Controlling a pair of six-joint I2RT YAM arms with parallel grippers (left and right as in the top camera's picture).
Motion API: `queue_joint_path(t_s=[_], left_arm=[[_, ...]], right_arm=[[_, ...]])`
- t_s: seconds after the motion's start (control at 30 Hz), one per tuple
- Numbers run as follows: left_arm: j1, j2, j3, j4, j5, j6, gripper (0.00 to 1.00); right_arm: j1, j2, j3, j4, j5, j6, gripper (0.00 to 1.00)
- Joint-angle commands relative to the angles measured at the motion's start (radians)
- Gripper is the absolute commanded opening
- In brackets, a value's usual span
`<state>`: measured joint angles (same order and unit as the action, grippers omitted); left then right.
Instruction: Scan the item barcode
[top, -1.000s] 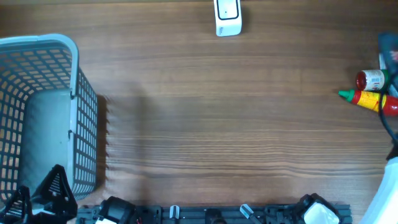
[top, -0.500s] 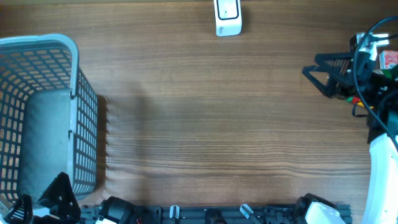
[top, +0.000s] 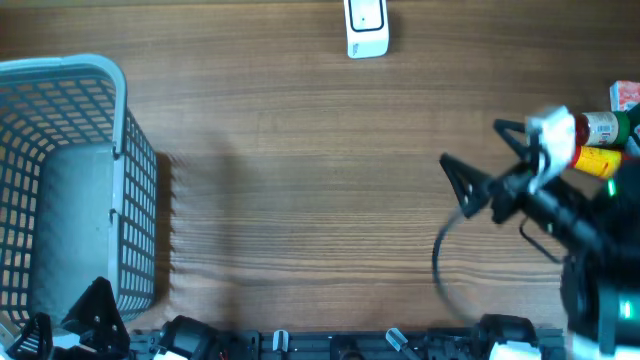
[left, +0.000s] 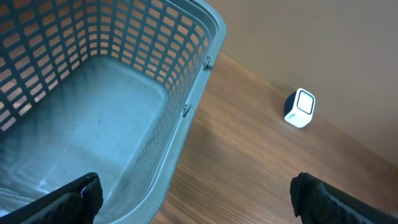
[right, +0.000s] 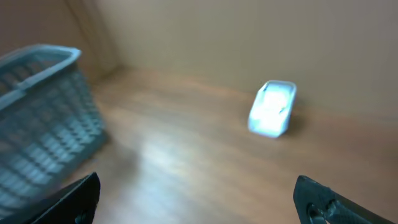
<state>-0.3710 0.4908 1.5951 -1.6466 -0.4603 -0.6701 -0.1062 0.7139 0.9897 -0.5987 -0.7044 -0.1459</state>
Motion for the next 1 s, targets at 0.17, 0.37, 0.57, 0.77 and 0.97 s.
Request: queue_joint_path(t_s=[0.17, 0.37, 0.57, 0.77, 0.97], left_arm=[[0.003, -0.004, -0.002, 0.0, -0.013, 0.009, 1.0], [0.003, -0.004, -0.002, 0.0, -0.013, 0.009, 1.0], [0.003, -0.004, -0.002, 0.0, -0.013, 0.009, 1.0], [0.003, -0.004, -0.002, 0.0, -0.013, 0.009, 1.0], [0.003, -0.004, -0.002, 0.0, -0.013, 0.009, 1.0]], right_arm=[[0.004, -0.579, -0.635, 0.618, 0.101, -0.085, 1.0], [0.005, -0.706, -0.985, 0.946, 0.225, 0.209, 1.0], [0.026, -0.711, -0.985, 0.667, 0.472, 0.401, 1.0], [0.096, -0.711, -0.985, 0.609, 0.524, 0.265, 1.0], [0.096, -0.71, -0.985, 0.611, 0.524, 0.265, 1.0]])
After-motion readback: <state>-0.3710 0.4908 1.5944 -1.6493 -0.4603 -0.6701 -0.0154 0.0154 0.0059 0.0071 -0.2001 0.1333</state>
